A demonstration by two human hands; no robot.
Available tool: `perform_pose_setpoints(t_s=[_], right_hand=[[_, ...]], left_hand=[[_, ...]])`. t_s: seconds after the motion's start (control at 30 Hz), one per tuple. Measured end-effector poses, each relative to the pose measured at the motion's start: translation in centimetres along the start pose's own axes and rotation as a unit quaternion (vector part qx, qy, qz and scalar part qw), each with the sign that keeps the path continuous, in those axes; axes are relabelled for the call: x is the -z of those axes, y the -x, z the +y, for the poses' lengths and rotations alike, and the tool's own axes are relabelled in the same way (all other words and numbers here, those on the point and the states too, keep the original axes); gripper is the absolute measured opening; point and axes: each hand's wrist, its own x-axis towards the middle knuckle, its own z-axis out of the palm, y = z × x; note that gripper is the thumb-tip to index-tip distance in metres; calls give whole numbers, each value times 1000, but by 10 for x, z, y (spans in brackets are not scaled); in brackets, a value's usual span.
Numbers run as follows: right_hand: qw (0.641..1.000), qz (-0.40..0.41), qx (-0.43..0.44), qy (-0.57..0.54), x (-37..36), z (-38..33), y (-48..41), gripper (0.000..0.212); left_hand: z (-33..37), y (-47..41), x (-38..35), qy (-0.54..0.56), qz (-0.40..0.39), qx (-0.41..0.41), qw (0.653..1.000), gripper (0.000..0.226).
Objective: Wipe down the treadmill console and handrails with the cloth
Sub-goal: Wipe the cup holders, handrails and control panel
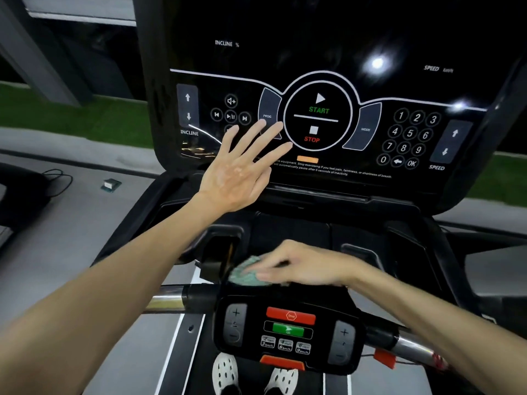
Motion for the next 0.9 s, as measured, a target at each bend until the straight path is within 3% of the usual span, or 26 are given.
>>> perform_pose_setpoints(t_s=[0.1,0.2,0.3,0.33,0.53,0.7,0.9], right_hand=[[995,44,-37,-86,16,18,65,30],[991,34,-55,-118,16,22,76,21],[997,60,-42,-35,-1,7,28,61],[997,66,-39,-32,-8,1,12,63],[986,153,-10,-62,-11,5,23,15],[982,143,-88,-86,-5,12,41,36],[992,103,-77,6,-14,-16,1,20]], left_hand=[[1,-1,-2,0,4,10,1000,57],[2,-2,-2,0,-1,14,1000,58],[1,-1,-2,-3,-6,15,1000,58],[1,-1,-1,-1,-7,14,1000,58],[2,-1,0,9,-13,9,1000,59],[2,0,-1,-4,-15,11,1000,61],[2,-1,1,2,-18,8,1000,58]])
